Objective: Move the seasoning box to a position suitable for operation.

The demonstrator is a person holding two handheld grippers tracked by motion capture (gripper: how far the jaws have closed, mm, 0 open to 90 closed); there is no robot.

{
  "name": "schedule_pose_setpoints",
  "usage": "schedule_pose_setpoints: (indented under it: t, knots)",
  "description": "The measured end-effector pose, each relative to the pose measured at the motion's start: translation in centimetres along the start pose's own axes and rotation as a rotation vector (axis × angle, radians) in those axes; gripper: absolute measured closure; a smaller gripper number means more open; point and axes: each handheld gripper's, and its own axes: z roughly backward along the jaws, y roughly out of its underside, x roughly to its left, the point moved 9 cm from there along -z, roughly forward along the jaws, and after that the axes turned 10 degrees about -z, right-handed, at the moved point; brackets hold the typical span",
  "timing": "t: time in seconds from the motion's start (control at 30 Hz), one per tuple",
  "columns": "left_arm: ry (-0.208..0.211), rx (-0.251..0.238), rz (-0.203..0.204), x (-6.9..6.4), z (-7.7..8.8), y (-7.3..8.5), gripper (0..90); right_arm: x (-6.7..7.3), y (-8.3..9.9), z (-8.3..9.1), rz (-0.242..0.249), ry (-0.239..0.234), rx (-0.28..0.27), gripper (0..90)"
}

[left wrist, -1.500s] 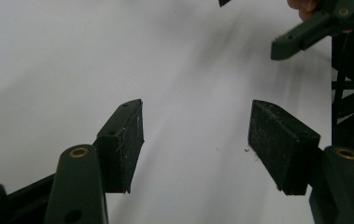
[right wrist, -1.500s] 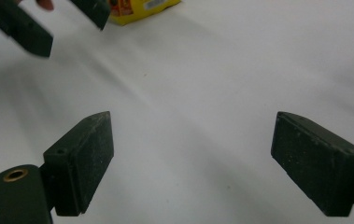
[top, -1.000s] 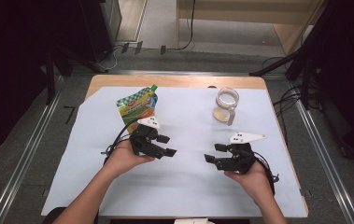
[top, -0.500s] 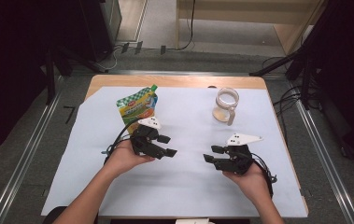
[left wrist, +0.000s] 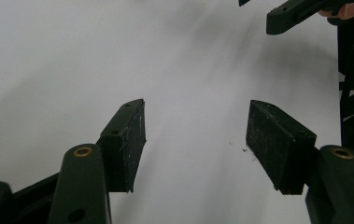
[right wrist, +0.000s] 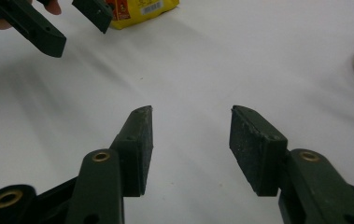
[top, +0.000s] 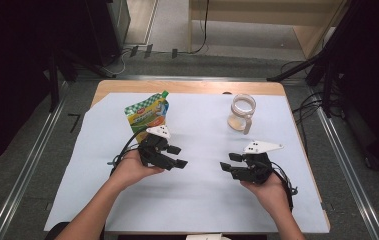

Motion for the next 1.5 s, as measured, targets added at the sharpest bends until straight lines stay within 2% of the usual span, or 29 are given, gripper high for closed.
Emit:
schedule_pose_setpoints:
  t: [0.13, 0.37, 0.47, 0.53, 0.73, 0.83, 1.0, 1.03, 1.1, 1.2, 1.33, 1.43, 1.5]
  knots:
    - [-0.005, -0.008, -0.002, 0.1, 0.2, 0.0, 38.2, -0.4, -0.4, 0.0, 0.005, 0.023, -0.009, 46.9]
    - [-0.005, -0.005, 0.002, 0.4, 0.0, 0.2, 38.0, -1.7, -1.3, 0.6, -0.04, 0.058, -0.047, 47.6]
    - [0.002, 0.003, 0.008, 0.3, -0.1, 0.2, 37.7, -2.3, -1.5, 0.7, -0.066, 0.075, -0.028, 48.9]
    - [0.0, 0.012, -0.003, 0.0, 0.0, 0.2, 37.4, -2.6, -1.8, 0.8, -0.068, 0.087, -0.034, 48.4]
    - [0.014, 0.006, -0.025, -0.6, -0.1, -0.1, 37.0, -4.5, -3.0, 1.6, -0.09, 0.161, -0.047, 41.1]
    - [0.014, 0.007, -0.027, -0.6, -0.1, -0.1, 37.0, -5.5, -3.7, 1.7, -0.125, 0.166, -0.033, 40.5]
    - [0.014, 0.007, -0.027, -0.5, -0.1, -0.1, 37.0, -6.9, -4.9, 1.5, -0.131, 0.209, -0.044, 37.9]
    - [0.012, 0.005, -0.021, -0.5, 0.0, 0.0, 37.0, -7.7, -5.4, 1.4, -0.155, 0.228, -0.058, 35.4]
    - [0.014, 0.001, -0.018, -0.5, -0.1, -0.1, 37.0, -8.4, -5.8, 1.2, -0.171, 0.251, -0.066, 32.3]
    - [0.019, 0.002, -0.015, -0.5, -0.1, 0.0, 37.0, -9.0, -6.3, 0.7, -0.199, 0.257, -0.075, 27.9]
    - [0.022, 0.004, -0.019, -0.6, -0.2, 0.0, 37.0, -9.8, -7.0, 0.1, -0.19, 0.301, -0.095, 21.5]
    - [0.028, 0.004, -0.016, -0.7, -0.2, 0.0, 37.0, -10.4, -7.3, -0.4, -0.205, 0.336, -0.102, 16.9]
    - [0.031, 0.004, -0.014, -0.7, -0.2, 0.0, 37.0, -10.7, -7.5, -0.8, -0.217, 0.334, -0.104, 15.7]
